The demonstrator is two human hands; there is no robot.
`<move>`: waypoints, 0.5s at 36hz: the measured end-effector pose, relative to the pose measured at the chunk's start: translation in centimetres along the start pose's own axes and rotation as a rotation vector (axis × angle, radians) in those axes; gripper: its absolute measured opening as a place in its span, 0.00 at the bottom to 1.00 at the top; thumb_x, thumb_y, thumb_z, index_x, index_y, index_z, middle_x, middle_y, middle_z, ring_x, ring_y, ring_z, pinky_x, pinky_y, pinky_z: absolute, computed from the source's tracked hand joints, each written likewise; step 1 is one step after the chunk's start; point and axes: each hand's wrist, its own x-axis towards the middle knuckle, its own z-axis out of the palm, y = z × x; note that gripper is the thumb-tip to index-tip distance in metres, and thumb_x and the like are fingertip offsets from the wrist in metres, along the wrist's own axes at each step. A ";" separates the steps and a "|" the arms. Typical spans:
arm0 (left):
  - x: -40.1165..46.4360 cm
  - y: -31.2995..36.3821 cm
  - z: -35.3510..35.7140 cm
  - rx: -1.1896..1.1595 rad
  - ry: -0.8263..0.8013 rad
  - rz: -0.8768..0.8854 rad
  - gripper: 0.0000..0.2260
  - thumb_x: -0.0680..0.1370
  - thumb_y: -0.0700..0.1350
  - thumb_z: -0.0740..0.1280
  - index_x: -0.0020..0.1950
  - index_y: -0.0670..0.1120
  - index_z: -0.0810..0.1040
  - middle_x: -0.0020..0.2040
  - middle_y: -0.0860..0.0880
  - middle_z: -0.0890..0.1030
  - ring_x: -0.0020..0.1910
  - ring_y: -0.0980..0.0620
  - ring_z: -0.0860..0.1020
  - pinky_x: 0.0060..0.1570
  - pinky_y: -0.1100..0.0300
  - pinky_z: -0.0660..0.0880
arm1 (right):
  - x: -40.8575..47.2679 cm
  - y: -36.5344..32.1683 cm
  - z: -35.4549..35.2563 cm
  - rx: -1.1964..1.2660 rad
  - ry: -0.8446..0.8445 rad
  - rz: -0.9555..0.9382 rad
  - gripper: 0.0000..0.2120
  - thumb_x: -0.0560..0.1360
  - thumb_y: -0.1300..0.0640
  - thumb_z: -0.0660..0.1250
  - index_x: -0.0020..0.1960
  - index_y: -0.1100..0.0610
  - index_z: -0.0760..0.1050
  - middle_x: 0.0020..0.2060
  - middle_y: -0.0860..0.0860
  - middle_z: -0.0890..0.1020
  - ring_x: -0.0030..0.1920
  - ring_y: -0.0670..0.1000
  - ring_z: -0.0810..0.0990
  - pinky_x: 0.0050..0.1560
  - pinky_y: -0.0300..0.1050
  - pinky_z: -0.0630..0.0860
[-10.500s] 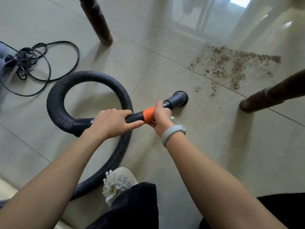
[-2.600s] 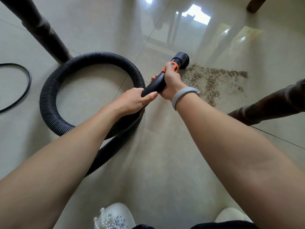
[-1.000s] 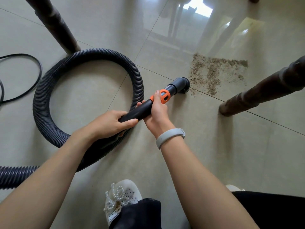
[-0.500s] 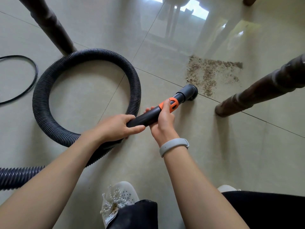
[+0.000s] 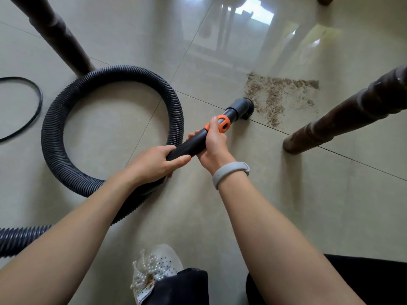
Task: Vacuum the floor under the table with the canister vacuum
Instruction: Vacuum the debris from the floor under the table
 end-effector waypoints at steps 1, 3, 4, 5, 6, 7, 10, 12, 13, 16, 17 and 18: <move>0.2 0.0 0.0 -0.019 0.005 0.000 0.20 0.68 0.69 0.59 0.37 0.53 0.72 0.28 0.54 0.79 0.28 0.52 0.78 0.38 0.53 0.76 | 0.1 -0.2 0.3 -0.012 -0.005 0.001 0.16 0.80 0.46 0.58 0.45 0.59 0.66 0.36 0.56 0.74 0.32 0.53 0.77 0.37 0.48 0.77; 0.6 -0.1 0.0 -0.064 0.010 0.003 0.21 0.68 0.70 0.59 0.37 0.51 0.72 0.29 0.53 0.79 0.27 0.52 0.77 0.36 0.54 0.74 | 0.4 -0.7 0.7 -0.028 -0.018 0.007 0.16 0.80 0.46 0.58 0.44 0.58 0.65 0.37 0.56 0.74 0.33 0.53 0.77 0.39 0.49 0.77; 0.8 -0.1 -0.1 -0.094 0.011 0.008 0.21 0.68 0.69 0.60 0.37 0.51 0.72 0.29 0.52 0.78 0.27 0.52 0.76 0.35 0.54 0.74 | 0.5 -1.0 0.9 -0.038 -0.023 0.011 0.16 0.80 0.45 0.59 0.43 0.57 0.65 0.38 0.56 0.74 0.34 0.53 0.77 0.42 0.50 0.78; 1.0 -0.1 -0.1 -0.121 0.009 0.013 0.21 0.68 0.69 0.61 0.37 0.51 0.72 0.28 0.52 0.77 0.26 0.52 0.76 0.35 0.54 0.73 | 0.6 -1.2 1.1 -0.050 -0.026 0.011 0.16 0.80 0.45 0.59 0.43 0.57 0.65 0.40 0.57 0.74 0.35 0.54 0.77 0.45 0.51 0.78; 1.1 0.0 -0.1 -0.140 0.008 0.021 0.21 0.68 0.69 0.61 0.37 0.51 0.72 0.29 0.52 0.77 0.26 0.52 0.75 0.34 0.54 0.72 | 0.7 -1.4 1.2 -0.060 -0.026 0.010 0.16 0.80 0.45 0.59 0.43 0.57 0.65 0.41 0.57 0.74 0.35 0.54 0.78 0.46 0.52 0.78; 1.3 0.1 -0.2 -0.153 0.005 0.028 0.20 0.69 0.68 0.62 0.37 0.51 0.73 0.29 0.52 0.77 0.26 0.52 0.75 0.34 0.55 0.72 | 0.8 -1.5 1.2 -0.070 -0.024 0.009 0.16 0.80 0.45 0.59 0.44 0.57 0.66 0.41 0.57 0.74 0.35 0.54 0.78 0.47 0.52 0.78; 1.4 0.6 0.0 -0.170 -0.002 0.047 0.17 0.74 0.63 0.64 0.37 0.50 0.72 0.29 0.51 0.77 0.26 0.52 0.75 0.34 0.55 0.71 | 1.1 -1.8 0.9 -0.080 -0.008 0.015 0.17 0.80 0.44 0.59 0.48 0.59 0.67 0.39 0.56 0.75 0.34 0.53 0.78 0.45 0.51 0.78; 1.4 1.1 0.2 -0.170 -0.011 0.045 0.16 0.76 0.60 0.65 0.37 0.49 0.72 0.28 0.51 0.77 0.26 0.53 0.75 0.33 0.56 0.71 | 1.1 -1.9 0.4 -0.078 -0.002 0.021 0.17 0.79 0.43 0.59 0.46 0.59 0.67 0.39 0.56 0.75 0.34 0.53 0.78 0.45 0.51 0.78; 1.4 1.4 0.3 -0.159 -0.016 0.042 0.16 0.76 0.59 0.64 0.38 0.48 0.72 0.28 0.52 0.77 0.26 0.53 0.75 0.33 0.56 0.71 | 1.1 -2.0 0.2 -0.073 0.000 0.027 0.17 0.79 0.44 0.59 0.47 0.59 0.67 0.39 0.56 0.76 0.34 0.53 0.78 0.45 0.50 0.79; 1.2 2.1 0.7 -0.133 -0.029 0.035 0.16 0.76 0.59 0.64 0.39 0.47 0.72 0.26 0.53 0.76 0.25 0.53 0.74 0.32 0.58 0.70 | 0.9 -2.1 -0.8 -0.059 0.010 0.034 0.17 0.80 0.44 0.59 0.52 0.59 0.66 0.43 0.57 0.77 0.35 0.53 0.79 0.50 0.52 0.79; 1.1 2.3 0.8 -0.129 -0.034 0.038 0.16 0.76 0.59 0.64 0.38 0.47 0.71 0.26 0.52 0.76 0.25 0.54 0.74 0.31 0.58 0.70 | 0.9 -2.1 -1.1 -0.060 0.014 0.032 0.17 0.80 0.44 0.59 0.52 0.59 0.66 0.44 0.57 0.77 0.35 0.52 0.79 0.51 0.53 0.79; 1.1 2.4 0.9 -0.126 -0.041 0.041 0.16 0.76 0.59 0.64 0.38 0.48 0.71 0.27 0.52 0.77 0.25 0.54 0.74 0.31 0.58 0.70 | 0.8 -2.1 -1.4 -0.059 0.017 0.032 0.17 0.80 0.44 0.59 0.51 0.59 0.66 0.44 0.57 0.77 0.35 0.52 0.79 0.52 0.53 0.79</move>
